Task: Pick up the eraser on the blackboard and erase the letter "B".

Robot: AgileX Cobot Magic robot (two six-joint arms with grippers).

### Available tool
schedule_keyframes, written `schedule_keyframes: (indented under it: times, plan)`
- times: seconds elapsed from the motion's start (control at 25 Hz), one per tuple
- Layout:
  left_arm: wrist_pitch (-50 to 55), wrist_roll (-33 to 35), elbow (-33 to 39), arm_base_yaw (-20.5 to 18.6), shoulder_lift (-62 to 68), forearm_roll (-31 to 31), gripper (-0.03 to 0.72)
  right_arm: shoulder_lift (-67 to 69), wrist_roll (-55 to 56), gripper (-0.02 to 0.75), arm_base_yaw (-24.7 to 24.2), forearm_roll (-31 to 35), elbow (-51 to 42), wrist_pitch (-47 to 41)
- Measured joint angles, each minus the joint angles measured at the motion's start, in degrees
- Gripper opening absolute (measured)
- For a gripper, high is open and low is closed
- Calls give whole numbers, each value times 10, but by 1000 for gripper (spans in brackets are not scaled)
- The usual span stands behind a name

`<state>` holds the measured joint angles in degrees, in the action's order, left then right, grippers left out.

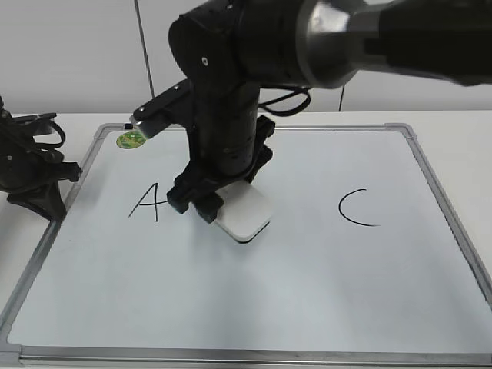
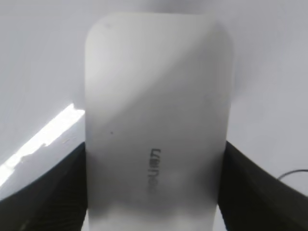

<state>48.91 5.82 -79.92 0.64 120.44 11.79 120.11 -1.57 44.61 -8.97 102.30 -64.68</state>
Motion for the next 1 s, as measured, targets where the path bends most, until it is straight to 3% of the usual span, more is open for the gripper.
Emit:
schedule_keyframes:
  times: [0.28,0.68,1.0]
  plan:
    - [0,0,0,0,0,0,13,-15,0,557,-74,-30,7,-53]
    - [0,0,0,0,0,-1,13,-40,0,557,-255,12,7,-56]
    - [0,0,0,0,0,-1,13,-70,0,557,-345,40,-2,-57]
